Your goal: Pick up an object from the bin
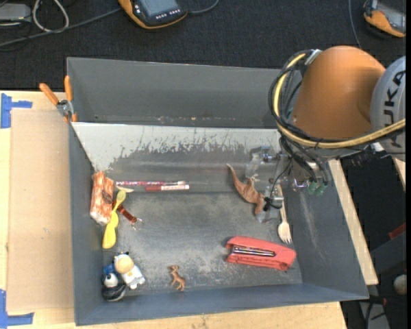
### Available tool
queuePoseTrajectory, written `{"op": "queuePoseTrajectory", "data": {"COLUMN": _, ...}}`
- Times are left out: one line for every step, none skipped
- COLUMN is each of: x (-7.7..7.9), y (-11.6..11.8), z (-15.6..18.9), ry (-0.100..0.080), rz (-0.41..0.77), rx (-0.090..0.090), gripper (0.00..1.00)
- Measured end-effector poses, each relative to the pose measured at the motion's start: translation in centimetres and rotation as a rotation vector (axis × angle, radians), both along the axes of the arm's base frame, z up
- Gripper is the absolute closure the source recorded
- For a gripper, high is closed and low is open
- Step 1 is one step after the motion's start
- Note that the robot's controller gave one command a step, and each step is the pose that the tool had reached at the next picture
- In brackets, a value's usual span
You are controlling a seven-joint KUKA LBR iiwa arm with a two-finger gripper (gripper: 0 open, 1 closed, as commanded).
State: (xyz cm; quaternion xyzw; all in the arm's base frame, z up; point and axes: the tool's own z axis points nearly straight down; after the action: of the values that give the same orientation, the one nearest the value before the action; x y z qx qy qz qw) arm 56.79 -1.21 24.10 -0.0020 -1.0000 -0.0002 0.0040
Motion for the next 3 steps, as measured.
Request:
{"op": "queuePoseTrajectory", "data": {"x": 0.1, "y": 0.0, "z": 0.4, "ry": -0.008, "rz": 0.000, "rx": 0.000, "gripper": 0.00}}
{"op": "queuePoseTrajectory", "data": {"x": -1.2, "y": -1.1, "z": -4.0, "ry": -0.010, "rz": 0.092, "rx": 0.000, "gripper": 0.00}}
{"op": "queuePoseTrajectory", "data": {"x": -8.3, "y": -0.7, "z": -10.7, "ry": -0.012, "rz": 0.140, "rx": 0.001, "gripper": 0.00}}
